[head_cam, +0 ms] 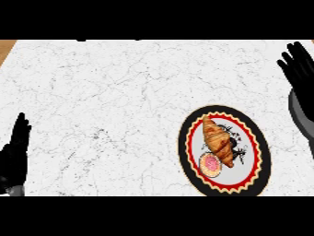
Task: Pick the croissant from the plate and place it in the pan
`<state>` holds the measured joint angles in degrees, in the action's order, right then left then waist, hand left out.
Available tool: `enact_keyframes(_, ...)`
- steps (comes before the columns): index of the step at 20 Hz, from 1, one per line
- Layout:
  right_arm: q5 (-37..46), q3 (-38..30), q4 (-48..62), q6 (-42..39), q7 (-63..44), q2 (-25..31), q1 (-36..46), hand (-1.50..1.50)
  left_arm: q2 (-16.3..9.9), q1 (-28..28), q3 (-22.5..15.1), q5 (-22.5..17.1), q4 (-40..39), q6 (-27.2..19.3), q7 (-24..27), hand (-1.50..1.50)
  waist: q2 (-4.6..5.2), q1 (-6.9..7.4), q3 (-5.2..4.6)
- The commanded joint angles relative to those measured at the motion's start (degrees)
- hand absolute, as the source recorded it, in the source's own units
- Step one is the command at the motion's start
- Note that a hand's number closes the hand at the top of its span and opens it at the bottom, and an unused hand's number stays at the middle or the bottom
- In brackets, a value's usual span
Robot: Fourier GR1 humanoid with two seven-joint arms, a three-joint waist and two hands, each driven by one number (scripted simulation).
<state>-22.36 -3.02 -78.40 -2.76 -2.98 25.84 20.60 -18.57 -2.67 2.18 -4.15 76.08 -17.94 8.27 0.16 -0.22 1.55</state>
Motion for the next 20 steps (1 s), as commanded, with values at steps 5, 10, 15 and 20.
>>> enact_keyframes(5,1.9,15.4,-6.2,-18.0,-0.5,-0.7,12.7,1.50,1.8,9.3,-4.1,-4.5,6.7,6.9,-5.9,0.00,-0.02,4.16,-1.62)
enact_keyframes(10,20.1,17.6,-12.8,-19.9,11.0,12.0,12.0,1.50,3.0,10.8,-4.1,-8.4,8.3,8.5,-11.8,0.00,-0.59,-0.11,-1.41)
enact_keyframes(15,28.8,15.3,-10.3,-21.6,19.8,20.8,8.3,-1.50,1.7,13.1,-3.9,-9.3,13.2,7.6,-19.1,0.00,-0.26,0.43,-1.42)
enact_keyframes(20,35.5,17.9,-13.6,-24.9,23.6,23.8,11.7,-1.50,2.3,11.2,-4.7,-8.4,15.0,7.4,-19.8,0.00,-0.27,0.90,-1.52)
